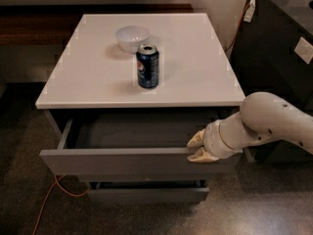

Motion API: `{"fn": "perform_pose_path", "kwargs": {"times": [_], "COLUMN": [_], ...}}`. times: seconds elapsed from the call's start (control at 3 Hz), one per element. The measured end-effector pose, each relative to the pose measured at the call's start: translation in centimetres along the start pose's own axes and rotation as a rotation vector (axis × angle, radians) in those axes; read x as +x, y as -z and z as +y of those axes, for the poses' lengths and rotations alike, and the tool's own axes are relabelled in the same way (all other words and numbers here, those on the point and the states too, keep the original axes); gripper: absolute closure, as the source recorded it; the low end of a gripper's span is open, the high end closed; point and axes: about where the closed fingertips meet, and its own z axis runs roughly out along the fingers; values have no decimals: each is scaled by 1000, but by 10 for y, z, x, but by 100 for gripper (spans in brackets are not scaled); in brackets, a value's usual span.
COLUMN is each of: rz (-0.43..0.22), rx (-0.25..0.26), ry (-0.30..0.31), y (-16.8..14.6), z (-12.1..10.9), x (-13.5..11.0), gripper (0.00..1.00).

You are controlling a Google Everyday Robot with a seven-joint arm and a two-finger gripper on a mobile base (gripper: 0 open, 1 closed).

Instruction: Place pepsi can into top drawer

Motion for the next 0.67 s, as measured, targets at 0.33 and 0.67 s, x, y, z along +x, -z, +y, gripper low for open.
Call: {"fn": "perform_pose_path", "kwargs": {"times": [0.33, 0.67], "rz": [0, -5], "rx": [0, -4], "ry": [0, 0], "y": [1, 1], "z": [0, 4], "x": [1, -1], "gripper": [100, 100]}}
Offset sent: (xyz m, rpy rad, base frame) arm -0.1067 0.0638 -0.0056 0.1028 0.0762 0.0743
